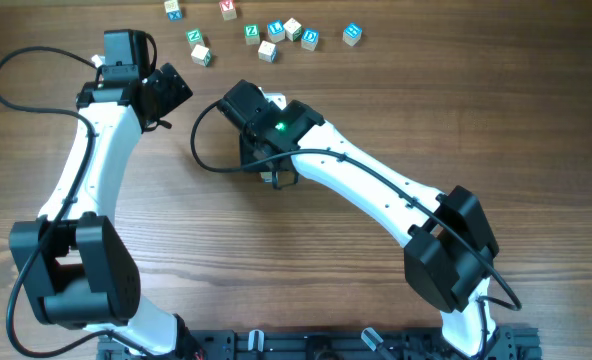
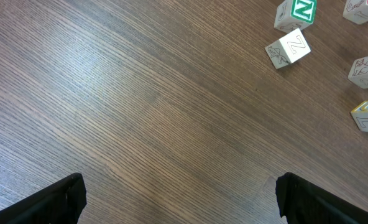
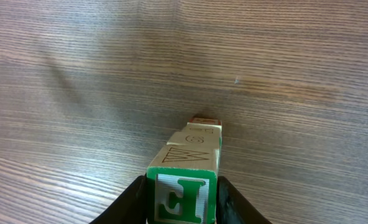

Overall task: Form a tower
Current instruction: 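Lower the block onto the stack and open the right gripper, then move the right gripper to the blue-lettered D block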

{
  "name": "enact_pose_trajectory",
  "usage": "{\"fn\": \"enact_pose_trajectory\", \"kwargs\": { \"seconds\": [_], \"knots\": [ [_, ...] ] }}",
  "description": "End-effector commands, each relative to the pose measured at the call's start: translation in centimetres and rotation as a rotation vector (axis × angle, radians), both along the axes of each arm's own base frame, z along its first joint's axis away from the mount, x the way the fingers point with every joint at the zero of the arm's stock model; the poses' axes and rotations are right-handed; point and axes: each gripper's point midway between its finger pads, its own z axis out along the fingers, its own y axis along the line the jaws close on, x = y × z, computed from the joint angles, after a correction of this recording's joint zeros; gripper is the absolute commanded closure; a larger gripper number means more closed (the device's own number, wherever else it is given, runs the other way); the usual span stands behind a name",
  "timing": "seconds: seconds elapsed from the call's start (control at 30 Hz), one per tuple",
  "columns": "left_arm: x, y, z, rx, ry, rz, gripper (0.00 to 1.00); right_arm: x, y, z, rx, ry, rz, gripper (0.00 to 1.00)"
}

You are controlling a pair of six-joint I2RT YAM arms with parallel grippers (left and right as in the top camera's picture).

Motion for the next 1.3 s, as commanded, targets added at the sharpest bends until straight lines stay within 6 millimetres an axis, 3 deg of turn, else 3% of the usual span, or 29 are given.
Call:
{"fn": "enact_pose_trajectory", "kwargs": {
  "seconds": [0.0, 0.2, 0.23, 0.33, 0.5, 0.57, 0.7, 0.77, 0.83, 0.9, 1.07, 1.1, 1.27],
  "knots": [
    [0.4, 0.2, 0.3, 0.003, -0.011, 0.01, 0.0, -0.2, -0.2, -1.0, -0.021, 0.016, -0.025, 0.68],
    [0.4, 0.2, 0.3, 0.003, -0.011, 0.01, 0.0, -0.2, -0.2, -1.0, -0.018, 0.017, -0.031, 0.65],
    [0.4, 0.2, 0.3, 0.003, -0.011, 0.01, 0.0, -0.2, -0.2, -1.0, -0.018, 0.016, -0.031, 0.63],
    [0.4, 0.2, 0.3, 0.003, -0.011, 0.01, 0.0, -0.1, -0.2, -0.9, -0.016, 0.015, -0.031, 0.41],
    [0.4, 0.2, 0.3, 0.003, -0.011, 0.01, 0.0, 1.5, 0.8, 0.1, 0.003, -0.065, 0.048, 0.32],
    [0.4, 0.2, 0.3, 0.003, -0.011, 0.01, 0.0, 3.4, 0.7, 2.3, 0.009, -0.137, 0.051, 0.31],
    [0.4, 0.2, 0.3, 0.003, -0.011, 0.01, 0.0, 8.5, -0.1, 9.9, 0.047, -0.332, 0.117, 0.32],
    [0.4, 0.2, 0.3, 0.003, -0.011, 0.01, 0.0, 10.3, -0.8, 12.6, 0.057, -0.407, 0.133, 0.32],
    [0.4, 0.2, 0.3, 0.003, -0.011, 0.01, 0.0, 12.7, -1.7, 14.5, 0.076, -0.487, 0.12, 0.43],
    [0.4, 0.2, 0.3, 0.003, -0.011, 0.01, 0.0, 14.7, -2.6, 15.3, 0.101, -0.541, 0.082, 0.62],
    [0.4, 0.2, 0.3, 0.003, -0.011, 0.01, 0.0, 19.2, -3.7, 15.2, 0.133, -0.638, 0.019, 0.92],
    [0.4, 0.2, 0.3, 0.003, -0.011, 0.01, 0.0, 20.1, -3.9, 14.8, 0.132, -0.654, 0.016, 0.96],
    [0.4, 0.2, 0.3, 0.003, -0.011, 0.01, 0.0, 24.6, -5.2, 11.0, 0.068, -0.713, 0.042, 0.96]
  ]
}}
